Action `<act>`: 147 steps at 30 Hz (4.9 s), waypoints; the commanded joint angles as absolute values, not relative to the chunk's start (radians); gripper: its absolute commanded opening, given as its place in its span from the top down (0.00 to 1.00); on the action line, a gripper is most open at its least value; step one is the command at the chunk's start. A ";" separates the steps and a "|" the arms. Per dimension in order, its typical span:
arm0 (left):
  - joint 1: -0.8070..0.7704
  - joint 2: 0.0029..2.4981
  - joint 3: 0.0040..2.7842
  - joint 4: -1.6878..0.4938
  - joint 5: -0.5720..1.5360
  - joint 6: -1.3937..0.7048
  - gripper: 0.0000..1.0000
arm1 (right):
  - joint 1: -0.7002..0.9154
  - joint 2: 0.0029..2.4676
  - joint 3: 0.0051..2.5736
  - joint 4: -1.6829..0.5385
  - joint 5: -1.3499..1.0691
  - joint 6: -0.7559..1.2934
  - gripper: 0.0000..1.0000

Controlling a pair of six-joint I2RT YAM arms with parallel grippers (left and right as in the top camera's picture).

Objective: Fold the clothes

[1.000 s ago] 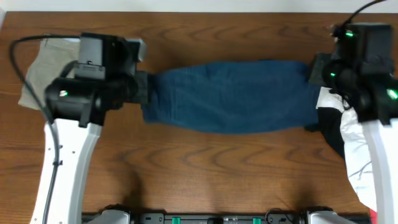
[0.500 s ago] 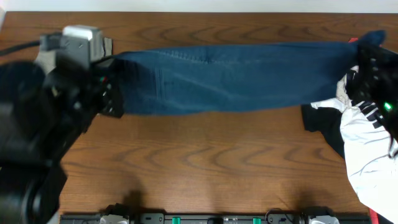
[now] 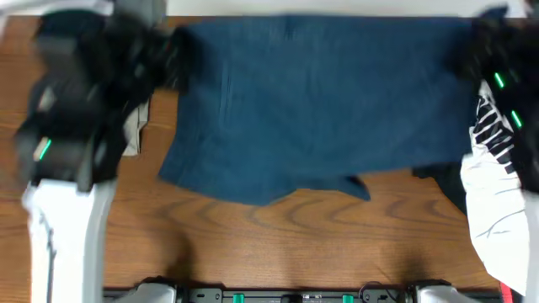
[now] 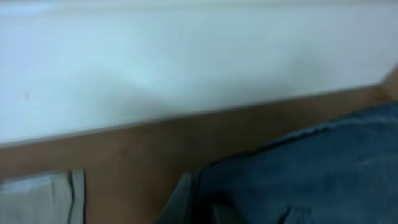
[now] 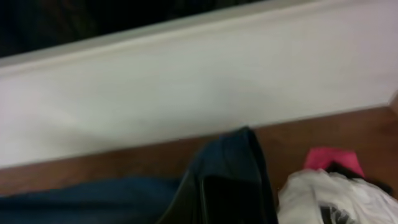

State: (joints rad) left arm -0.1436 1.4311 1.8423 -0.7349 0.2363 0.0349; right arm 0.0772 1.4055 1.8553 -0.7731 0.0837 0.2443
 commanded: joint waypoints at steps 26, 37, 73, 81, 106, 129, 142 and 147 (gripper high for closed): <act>-0.041 1.742 1.831 -1.004 0.302 -0.023 0.94 | 0.020 1.629 1.837 -1.040 0.257 0.160 0.99; -0.052 1.802 1.649 -1.449 0.303 -0.020 0.94 | 0.041 1.714 1.506 -0.991 -0.276 0.175 0.95; -0.169 1.802 1.295 -1.439 0.302 -0.020 0.76 | 0.152 2.076 1.365 -1.117 0.087 0.316 0.99; -0.169 1.802 1.295 -1.442 0.293 -0.020 0.75 | 0.130 2.045 1.368 -1.154 0.084 0.324 0.97; -0.169 1.801 1.295 -1.453 0.302 -0.024 0.40 | 0.125 2.030 1.327 -0.780 -0.092 0.322 0.30; -0.169 1.801 1.328 -1.384 0.302 -0.024 0.40 | 0.006 2.015 1.328 -1.253 0.190 0.410 0.99; -0.149 1.801 1.329 -1.211 0.302 -0.097 0.40 | 0.007 1.744 1.328 -1.172 0.112 0.410 0.09; -0.113 1.801 1.328 -1.104 0.302 -0.288 0.34 | 0.008 1.681 1.328 -0.783 -0.165 0.213 0.18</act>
